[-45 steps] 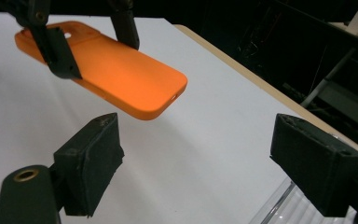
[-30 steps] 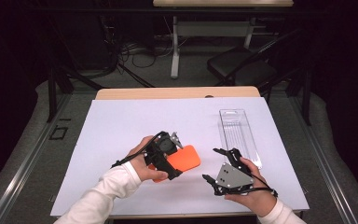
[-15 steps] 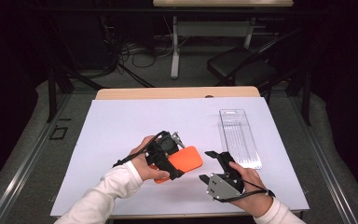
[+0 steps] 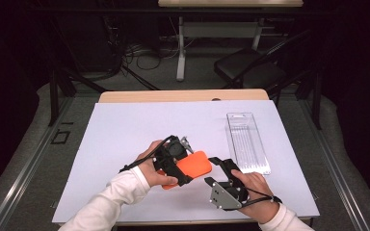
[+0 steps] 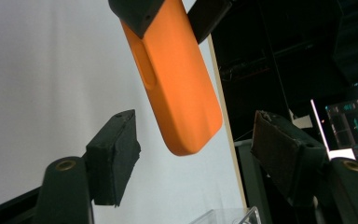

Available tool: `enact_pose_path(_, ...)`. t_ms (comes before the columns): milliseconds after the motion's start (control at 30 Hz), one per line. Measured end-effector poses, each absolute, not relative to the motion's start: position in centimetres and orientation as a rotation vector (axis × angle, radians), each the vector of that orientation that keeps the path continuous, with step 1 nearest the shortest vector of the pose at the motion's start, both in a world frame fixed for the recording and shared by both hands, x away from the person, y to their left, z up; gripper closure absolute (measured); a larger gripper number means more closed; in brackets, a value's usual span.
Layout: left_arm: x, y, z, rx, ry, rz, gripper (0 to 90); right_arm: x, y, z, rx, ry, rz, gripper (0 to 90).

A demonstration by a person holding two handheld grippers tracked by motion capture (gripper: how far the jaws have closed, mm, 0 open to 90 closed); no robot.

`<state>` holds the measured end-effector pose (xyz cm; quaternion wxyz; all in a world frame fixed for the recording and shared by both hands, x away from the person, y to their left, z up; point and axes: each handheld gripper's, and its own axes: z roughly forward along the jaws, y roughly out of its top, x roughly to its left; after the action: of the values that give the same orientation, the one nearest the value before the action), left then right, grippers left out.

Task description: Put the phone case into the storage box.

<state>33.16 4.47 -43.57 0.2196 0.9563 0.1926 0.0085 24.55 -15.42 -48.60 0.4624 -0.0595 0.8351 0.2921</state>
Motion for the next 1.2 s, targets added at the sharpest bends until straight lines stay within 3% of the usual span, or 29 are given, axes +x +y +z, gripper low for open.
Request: enact_pose_path(1200, 32.2, 3.1, -43.3, 2.65, 0.478, 0.006, 15.8, 25.1, -13.9, -50.2, -0.272, 1.981, 0.572, 39.3)
